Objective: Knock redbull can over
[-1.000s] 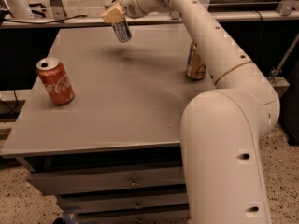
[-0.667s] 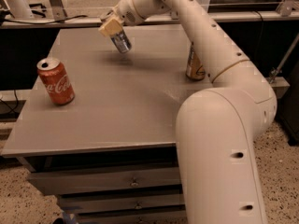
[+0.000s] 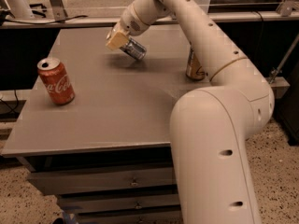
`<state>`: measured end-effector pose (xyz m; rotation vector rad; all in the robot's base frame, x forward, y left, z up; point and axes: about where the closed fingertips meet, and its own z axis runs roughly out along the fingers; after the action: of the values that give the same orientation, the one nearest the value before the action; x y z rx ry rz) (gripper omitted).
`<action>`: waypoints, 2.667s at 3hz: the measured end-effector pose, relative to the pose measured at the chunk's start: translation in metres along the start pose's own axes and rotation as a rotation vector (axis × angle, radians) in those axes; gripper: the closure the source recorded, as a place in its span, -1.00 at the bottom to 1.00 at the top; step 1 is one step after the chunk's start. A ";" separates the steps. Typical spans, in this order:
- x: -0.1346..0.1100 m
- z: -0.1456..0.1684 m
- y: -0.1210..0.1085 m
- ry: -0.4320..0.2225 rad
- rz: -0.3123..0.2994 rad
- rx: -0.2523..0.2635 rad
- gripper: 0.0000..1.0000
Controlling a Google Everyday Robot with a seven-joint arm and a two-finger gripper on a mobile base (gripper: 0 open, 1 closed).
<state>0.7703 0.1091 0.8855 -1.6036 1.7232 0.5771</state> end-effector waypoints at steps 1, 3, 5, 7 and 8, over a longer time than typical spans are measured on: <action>0.013 0.000 0.011 0.059 -0.013 -0.052 1.00; 0.026 0.003 0.024 0.123 -0.039 -0.125 0.20; 0.046 0.007 0.055 0.223 -0.102 -0.286 -0.72; 0.050 0.008 0.056 0.251 -0.136 -0.312 -1.00; 0.051 -0.003 0.049 0.252 -0.124 -0.279 -1.00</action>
Offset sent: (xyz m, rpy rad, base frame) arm -0.0515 -0.0504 -0.0415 -0.3528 0.2252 0.3218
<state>0.7227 0.0793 0.8421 -2.0387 1.7647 0.5950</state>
